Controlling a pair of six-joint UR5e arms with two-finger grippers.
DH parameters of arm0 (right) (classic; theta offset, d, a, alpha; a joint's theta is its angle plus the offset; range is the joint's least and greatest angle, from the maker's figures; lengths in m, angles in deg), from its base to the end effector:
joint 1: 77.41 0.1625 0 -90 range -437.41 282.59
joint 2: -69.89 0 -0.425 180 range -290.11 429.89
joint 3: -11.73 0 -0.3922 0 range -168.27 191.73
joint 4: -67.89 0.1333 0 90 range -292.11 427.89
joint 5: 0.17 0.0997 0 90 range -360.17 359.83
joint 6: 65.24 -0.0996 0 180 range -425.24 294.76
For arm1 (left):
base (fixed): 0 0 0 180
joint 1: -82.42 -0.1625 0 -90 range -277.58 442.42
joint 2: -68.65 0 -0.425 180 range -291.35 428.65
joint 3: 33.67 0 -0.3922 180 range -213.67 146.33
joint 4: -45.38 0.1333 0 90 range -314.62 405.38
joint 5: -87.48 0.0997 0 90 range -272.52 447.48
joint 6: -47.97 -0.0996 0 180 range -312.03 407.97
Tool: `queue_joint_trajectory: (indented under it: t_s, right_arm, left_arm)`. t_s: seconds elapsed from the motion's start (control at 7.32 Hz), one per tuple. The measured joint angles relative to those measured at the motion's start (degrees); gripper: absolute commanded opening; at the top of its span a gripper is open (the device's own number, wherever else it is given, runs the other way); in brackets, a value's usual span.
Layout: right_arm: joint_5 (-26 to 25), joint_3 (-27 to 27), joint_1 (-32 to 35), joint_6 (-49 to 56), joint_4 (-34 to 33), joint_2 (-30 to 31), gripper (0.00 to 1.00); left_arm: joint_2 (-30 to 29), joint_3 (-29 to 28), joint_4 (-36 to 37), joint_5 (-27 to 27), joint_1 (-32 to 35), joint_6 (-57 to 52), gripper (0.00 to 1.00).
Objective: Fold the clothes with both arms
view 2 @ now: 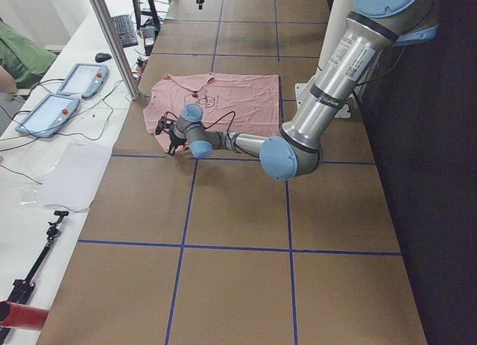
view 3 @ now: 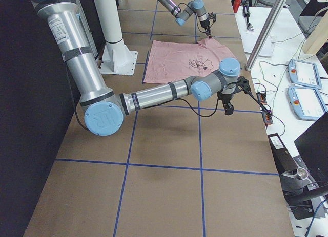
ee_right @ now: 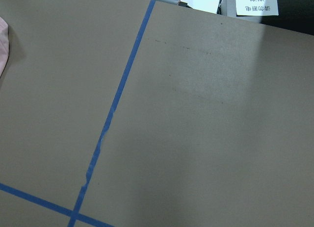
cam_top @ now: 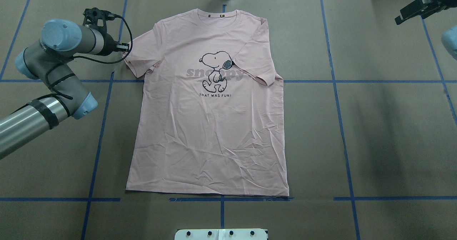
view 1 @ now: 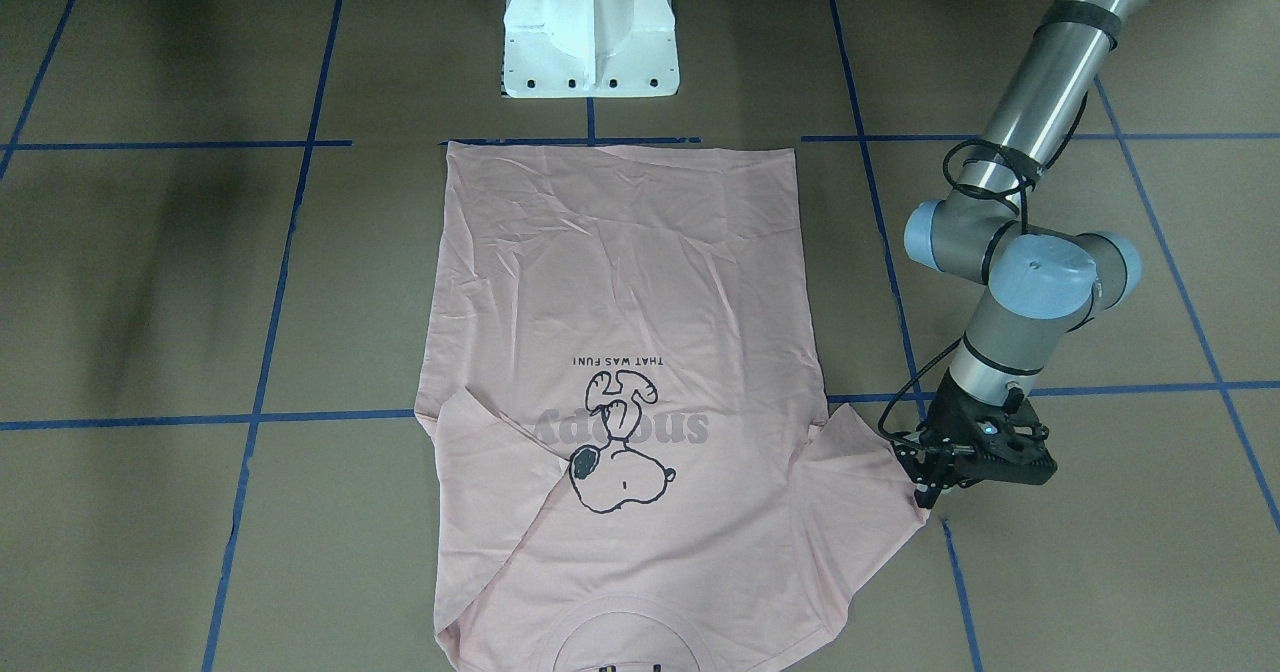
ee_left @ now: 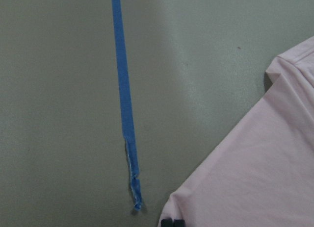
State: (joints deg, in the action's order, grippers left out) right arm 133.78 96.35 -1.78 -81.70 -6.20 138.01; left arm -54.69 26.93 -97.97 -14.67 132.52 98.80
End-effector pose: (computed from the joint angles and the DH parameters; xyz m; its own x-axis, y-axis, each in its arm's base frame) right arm -0.1009 -0.6524 0.4526 0.6397 -0.2852 0.7138 0.0295 0.9370 0.3480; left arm 0.4017 -0.6556 0.4593 0.6707 0.1605 -0.7242 0.2744 0.8533 0.4433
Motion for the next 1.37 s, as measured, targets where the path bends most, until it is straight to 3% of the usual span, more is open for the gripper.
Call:
queue_joint_trajectory:
  t_s: [0.14, 0.55, 0.96, 1.09, 1.23, 1.37]
  right_arm:
    - [0.0, 0.01, 0.0, -0.04, 0.0, -0.01, 1.0]
    - [0.0, 0.05, -0.04, -0.07, -0.05, -0.01, 1.0]
    - [-0.02, 0.0, -0.04, -0.09, -0.03, -0.03, 1.0]
    - [-0.06, 0.0, -0.04, -0.17, -0.04, -0.09, 1.0]
    - [-0.06, 0.0, -0.04, -0.26, -0.02, -0.18, 1.0]
    - [-0.01, 0.04, -0.04, -0.43, -0.01, -0.33, 1.0]
  left_arm:
    - [-0.36, 2.65, 2.29, -0.19, -0.03, 0.05, 0.0]
    - [-6.15, 10.58, 19.03, -0.21, -1.92, 5.37, 0.0]
    - [-14.58, 5.2, 23.4, 1.05, -6.18, 13.66, 0.0]
    - [-16.71, 2.5, 23.48, 1.88, -6.83, 14.72, 0.88]
    - [-17.76, 1.15, 23.4, 2.28, -7.07, 14.18, 1.0]
    - [-18.03, 1.07, 23.15, 2.32, -7.12, 11.63, 1.0]
